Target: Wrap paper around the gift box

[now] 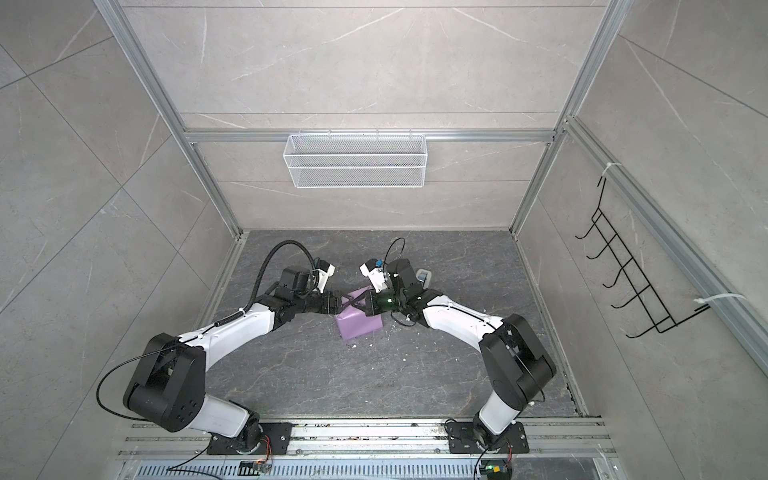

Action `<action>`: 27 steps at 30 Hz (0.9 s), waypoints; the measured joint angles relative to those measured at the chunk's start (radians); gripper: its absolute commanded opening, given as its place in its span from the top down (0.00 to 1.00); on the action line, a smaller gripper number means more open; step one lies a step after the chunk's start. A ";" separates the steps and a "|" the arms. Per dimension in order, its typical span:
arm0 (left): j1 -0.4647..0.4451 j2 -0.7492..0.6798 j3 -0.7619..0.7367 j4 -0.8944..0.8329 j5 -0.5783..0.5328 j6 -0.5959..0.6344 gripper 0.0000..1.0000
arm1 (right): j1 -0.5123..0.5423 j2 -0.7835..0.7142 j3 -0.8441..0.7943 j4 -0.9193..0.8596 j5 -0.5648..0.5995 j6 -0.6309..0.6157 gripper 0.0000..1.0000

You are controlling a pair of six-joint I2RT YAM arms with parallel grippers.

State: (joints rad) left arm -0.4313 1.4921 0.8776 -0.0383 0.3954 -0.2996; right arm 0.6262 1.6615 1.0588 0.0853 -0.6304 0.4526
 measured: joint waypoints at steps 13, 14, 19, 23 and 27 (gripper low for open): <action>0.000 0.001 0.000 0.002 0.000 0.000 0.22 | 0.000 0.024 0.001 0.000 0.000 0.004 1.00; 0.000 0.001 0.000 0.001 0.000 0.000 0.22 | 0.000 0.026 0.001 0.000 0.000 0.004 1.00; 0.000 0.001 0.000 0.002 0.000 0.000 0.22 | 0.000 0.033 0.002 -0.001 0.003 0.003 1.00; 0.000 0.001 0.000 0.002 0.000 0.000 0.22 | 0.000 0.034 0.006 -0.008 0.007 0.003 1.00; 0.000 0.001 0.000 0.003 0.000 0.000 0.22 | -0.002 0.035 0.017 -0.024 0.011 -0.005 1.00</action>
State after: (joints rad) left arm -0.4309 1.4933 0.8776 -0.0357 0.3950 -0.2996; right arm 0.6243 1.6962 1.0760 0.0616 -0.6189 0.4480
